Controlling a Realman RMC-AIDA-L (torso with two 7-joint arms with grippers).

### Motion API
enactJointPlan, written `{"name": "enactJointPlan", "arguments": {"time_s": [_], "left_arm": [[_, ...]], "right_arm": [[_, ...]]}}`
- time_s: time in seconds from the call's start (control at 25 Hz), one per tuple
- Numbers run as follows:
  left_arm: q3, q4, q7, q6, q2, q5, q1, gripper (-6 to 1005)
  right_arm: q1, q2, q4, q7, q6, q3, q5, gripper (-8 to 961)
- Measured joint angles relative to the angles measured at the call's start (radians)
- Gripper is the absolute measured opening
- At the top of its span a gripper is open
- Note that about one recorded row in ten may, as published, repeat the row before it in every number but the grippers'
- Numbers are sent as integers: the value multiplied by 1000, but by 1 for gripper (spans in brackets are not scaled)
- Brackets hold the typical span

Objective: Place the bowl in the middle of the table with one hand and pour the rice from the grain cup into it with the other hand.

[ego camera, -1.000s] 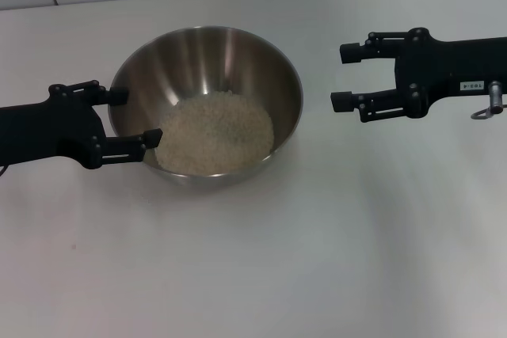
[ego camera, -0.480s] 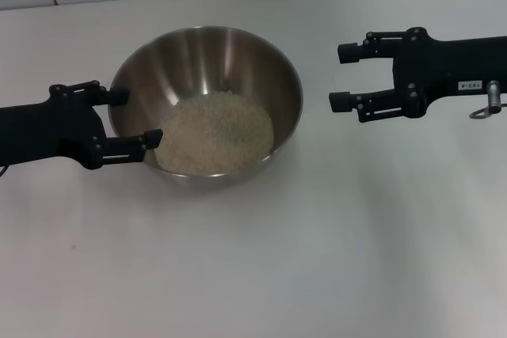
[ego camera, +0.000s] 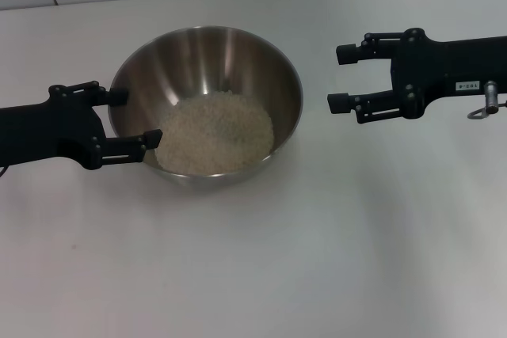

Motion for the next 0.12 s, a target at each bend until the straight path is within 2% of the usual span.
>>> {"name": "enactJointPlan", "arguments": {"time_s": [0.12], "left_arm": [[0, 0, 0, -1, 0, 0, 0, 833]], "right_arm": [[0, 0, 0, 0, 0, 0, 0, 798]]}}
